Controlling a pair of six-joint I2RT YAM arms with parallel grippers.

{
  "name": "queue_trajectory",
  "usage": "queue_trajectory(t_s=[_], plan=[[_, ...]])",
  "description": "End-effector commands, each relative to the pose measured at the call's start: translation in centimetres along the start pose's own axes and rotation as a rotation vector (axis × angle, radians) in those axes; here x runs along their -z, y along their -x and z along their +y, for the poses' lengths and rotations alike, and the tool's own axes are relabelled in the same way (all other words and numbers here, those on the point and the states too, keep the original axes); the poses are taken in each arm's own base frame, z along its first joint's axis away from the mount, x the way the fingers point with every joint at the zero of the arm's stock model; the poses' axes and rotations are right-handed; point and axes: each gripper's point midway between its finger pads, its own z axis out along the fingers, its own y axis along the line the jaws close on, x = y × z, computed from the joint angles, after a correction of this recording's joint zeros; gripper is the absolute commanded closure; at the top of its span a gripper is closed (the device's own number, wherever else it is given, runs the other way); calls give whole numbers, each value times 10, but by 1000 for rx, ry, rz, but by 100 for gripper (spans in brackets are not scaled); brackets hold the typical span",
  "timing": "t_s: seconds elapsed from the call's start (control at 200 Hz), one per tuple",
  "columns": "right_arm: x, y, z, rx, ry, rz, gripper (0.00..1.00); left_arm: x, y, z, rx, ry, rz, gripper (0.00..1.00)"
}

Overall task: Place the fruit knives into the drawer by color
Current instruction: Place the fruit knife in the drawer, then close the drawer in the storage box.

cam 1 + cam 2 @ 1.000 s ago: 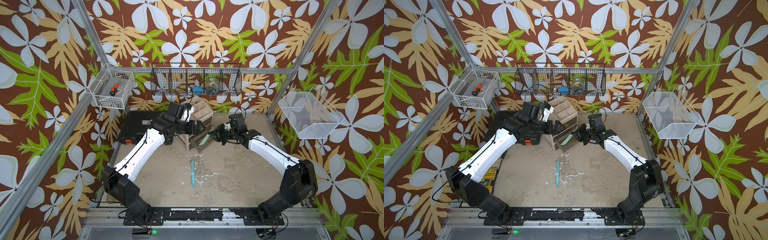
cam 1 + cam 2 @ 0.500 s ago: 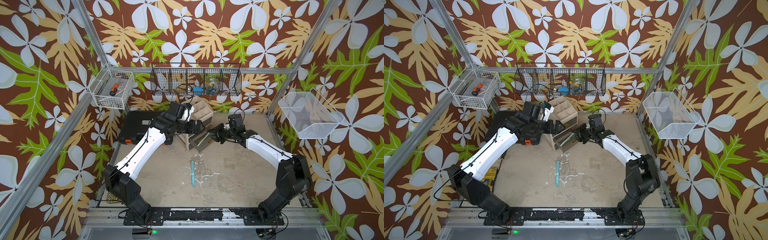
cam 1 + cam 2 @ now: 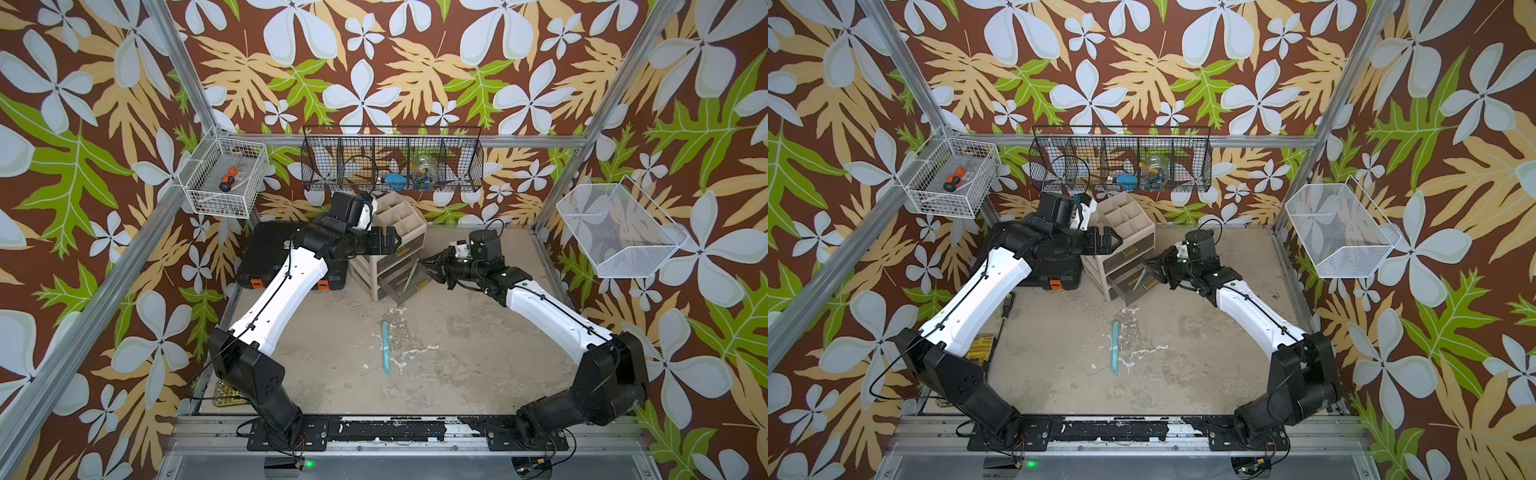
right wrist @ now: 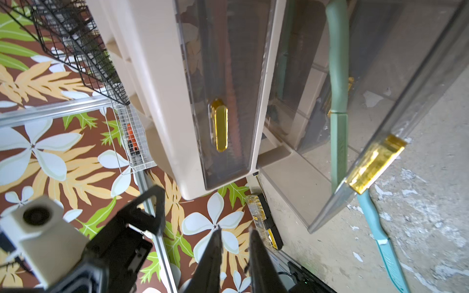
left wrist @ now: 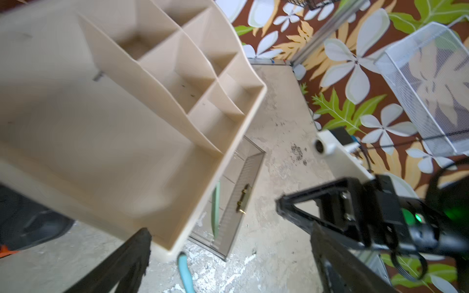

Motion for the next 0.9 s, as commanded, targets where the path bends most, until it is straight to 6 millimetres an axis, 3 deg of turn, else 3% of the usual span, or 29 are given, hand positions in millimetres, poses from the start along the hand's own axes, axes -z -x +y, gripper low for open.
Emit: queue_trajectory(t_s=[0.0,0.215,0.42,0.601,0.896], plan=[[13,-11,-13,119,-39,1,79,6,1,16,46,55,1,0],[33,-26,-40,187,-82,-8,81,14,-11,29,50,111,15,0],[30,-25,-72,192,-107,-34,88,-10,-33,53,95,156,90,0],[21,-21,-84,191,-74,-47,95,-23,-25,61,129,153,85,1],[9,-16,-92,175,-52,-52,99,-24,-17,66,128,178,68,3]])
